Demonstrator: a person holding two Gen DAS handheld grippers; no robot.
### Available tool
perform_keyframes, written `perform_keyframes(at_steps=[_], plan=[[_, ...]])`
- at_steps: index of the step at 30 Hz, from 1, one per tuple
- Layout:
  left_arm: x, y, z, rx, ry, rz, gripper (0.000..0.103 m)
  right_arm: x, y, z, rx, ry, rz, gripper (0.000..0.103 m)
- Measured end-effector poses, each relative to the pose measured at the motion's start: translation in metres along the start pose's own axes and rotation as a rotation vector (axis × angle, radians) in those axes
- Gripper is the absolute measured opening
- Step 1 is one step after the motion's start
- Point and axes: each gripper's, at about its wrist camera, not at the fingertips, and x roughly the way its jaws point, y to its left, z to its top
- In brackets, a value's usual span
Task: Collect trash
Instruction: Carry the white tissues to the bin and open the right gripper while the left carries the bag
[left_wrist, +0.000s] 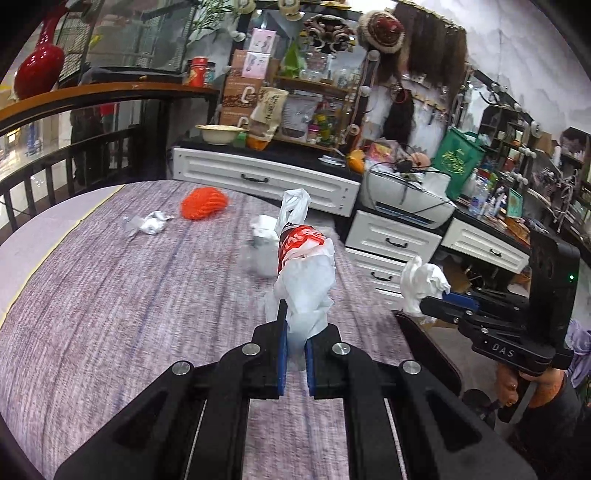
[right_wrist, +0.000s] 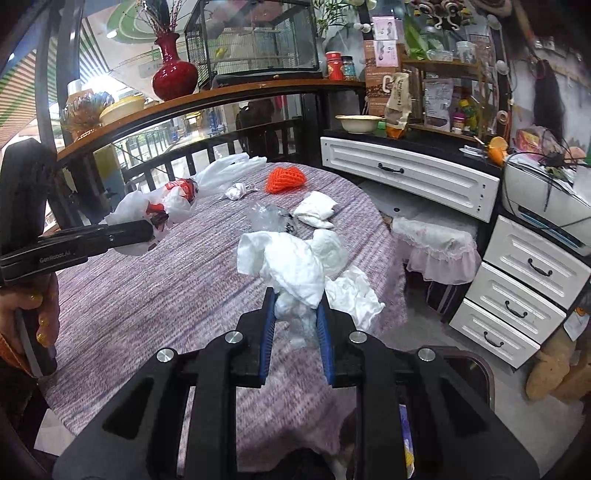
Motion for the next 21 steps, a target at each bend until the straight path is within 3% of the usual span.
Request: perform_keyframes(at_steps=[11, 21], plan=[[0.009, -0.063, -0.014, 0.044, 0.007, -0.117, 0.008, -0.043, -0.04, -0.043, 0.072, -0.004, -0.087, 0.022], [0.021, -0.11, -0.024, 0.087, 0.03, -0.195, 0.008, -0.057, -0.079, -0.086, 0.168, 0.028, -0.141, 0.022]])
